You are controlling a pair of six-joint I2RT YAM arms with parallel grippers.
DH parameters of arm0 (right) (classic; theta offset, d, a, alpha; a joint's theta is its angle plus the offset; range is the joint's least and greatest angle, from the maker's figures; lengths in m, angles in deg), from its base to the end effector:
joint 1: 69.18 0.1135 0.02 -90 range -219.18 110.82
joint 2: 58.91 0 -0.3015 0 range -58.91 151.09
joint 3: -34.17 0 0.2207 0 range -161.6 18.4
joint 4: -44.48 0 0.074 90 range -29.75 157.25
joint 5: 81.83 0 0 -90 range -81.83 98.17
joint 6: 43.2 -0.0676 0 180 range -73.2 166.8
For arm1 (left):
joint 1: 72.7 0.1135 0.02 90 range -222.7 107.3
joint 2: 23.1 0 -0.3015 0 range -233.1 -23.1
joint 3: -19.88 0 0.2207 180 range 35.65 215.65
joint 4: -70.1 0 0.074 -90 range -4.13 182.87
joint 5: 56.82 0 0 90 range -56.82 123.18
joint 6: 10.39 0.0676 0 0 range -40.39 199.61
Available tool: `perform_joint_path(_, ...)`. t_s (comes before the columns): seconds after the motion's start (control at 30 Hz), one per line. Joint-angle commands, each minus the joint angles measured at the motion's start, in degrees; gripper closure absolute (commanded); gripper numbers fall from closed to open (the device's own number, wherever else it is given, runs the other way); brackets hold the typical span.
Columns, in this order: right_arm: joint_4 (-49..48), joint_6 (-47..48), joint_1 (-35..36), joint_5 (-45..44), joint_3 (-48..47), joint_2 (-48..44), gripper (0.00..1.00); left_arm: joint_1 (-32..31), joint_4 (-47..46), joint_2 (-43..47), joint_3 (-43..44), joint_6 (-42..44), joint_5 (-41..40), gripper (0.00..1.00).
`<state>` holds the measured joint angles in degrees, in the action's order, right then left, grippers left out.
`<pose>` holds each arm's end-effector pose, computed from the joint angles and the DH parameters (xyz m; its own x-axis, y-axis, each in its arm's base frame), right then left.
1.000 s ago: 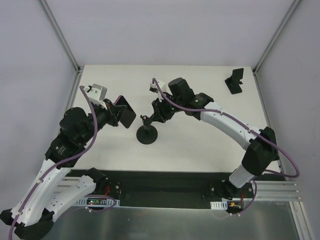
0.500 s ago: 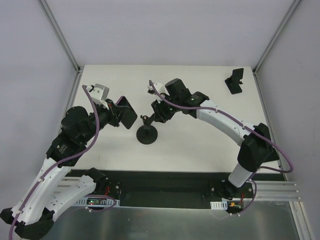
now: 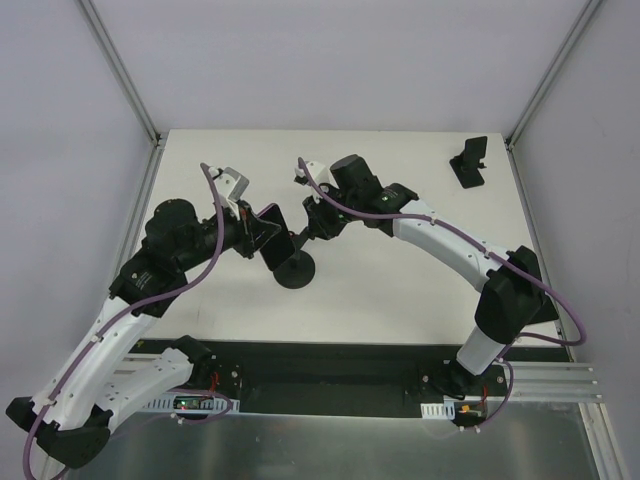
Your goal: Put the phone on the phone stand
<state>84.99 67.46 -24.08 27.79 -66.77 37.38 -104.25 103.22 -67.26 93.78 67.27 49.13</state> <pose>0.2554 0.2884 0.3504 -0.0837 -0.5548 -0.8277 -0.9499 0.2954 -0.1019 0.1046 -0.0860 0.4248 -0.2066 -0.1143 -0.9717 0.7091 0.6668 -0.2292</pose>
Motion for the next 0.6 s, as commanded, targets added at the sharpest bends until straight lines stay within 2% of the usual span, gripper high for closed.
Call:
perform_joint_path(0.0, -2.5, 0.2, 0.0, 1.5, -0.5, 0.5, 0.76, -0.4, -6.4, -1.3, 2.7, 0.7, 8.7, 1.00)
perform_joint_path(0.4, -1.7, 0.6, -0.4, 2.7, -1.1, 1.9, 0.72, -0.4, -8.8, -2.7, 2.0, 0.1, 14.1, 1.00)
perform_joint_path(0.57, -2.9, 0.4, -0.5, 3.1, -0.7, 1.9, 0.77, -0.4, -9.5, -2.8, 1.6, 0.0, 14.8, 1.00)
